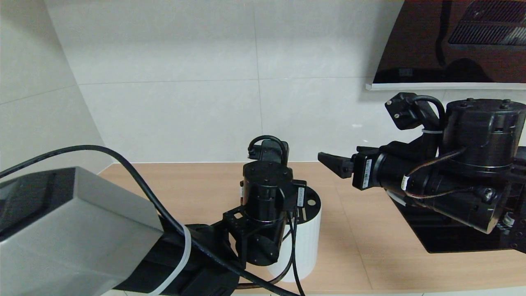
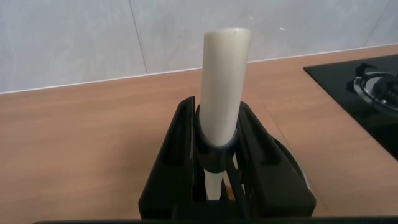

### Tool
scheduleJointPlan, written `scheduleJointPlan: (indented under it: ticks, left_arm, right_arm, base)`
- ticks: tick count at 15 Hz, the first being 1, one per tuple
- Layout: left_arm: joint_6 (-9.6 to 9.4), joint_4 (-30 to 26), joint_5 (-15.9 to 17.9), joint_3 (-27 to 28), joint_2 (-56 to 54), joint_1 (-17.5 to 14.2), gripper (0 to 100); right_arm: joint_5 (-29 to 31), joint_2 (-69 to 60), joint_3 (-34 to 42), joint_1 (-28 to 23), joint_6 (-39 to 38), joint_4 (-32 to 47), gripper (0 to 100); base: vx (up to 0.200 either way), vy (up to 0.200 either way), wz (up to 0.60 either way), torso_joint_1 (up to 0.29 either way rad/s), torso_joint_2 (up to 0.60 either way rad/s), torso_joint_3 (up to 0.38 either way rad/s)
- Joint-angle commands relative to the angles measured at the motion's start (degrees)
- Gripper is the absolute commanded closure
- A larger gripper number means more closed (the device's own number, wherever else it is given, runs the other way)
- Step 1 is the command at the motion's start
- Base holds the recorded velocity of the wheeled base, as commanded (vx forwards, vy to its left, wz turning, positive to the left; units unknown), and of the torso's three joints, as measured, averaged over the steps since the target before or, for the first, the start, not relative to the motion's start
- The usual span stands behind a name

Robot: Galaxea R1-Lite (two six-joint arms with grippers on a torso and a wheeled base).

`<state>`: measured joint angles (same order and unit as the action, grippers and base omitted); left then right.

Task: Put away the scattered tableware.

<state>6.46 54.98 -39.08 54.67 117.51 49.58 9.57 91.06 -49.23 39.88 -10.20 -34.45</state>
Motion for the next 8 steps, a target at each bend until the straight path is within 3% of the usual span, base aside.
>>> scheduleJointPlan:
  ticks: [1,4,5,8]
  left_arm:
    - [0.04,0.0,0.0,-0.1,0.0,0.0,100]
    - [0.04,0.0,0.0,-0.1,0.0,0.0,100]
    - [0.04,0.0,0.0,-0.1,0.0,0.0,0]
    - [0.04,0.0,0.0,-0.1,-0.1,0.0,0]
  right_arm:
    - [0.0,0.1,0.0,0.0,0.0,0.0,0]
    - [0.0,0.1,0.0,0.0,0.0,0.0,0]
    - [0.0,0.1,0.0,0.0,0.0,0.0,0]
    - [0.0,0.0,0.0,0.0,0.0,0.1,0]
  base:
    - [0.0,0.0,0.0,0.0,0.0,0.0]
    - [0.0,0.0,0.0,0.0,0.0,0.0]
    - [0.0,0.0,0.0,0.0,0.0,0.0]
    - [0.0,0.0,0.0,0.0,0.0,0.0]
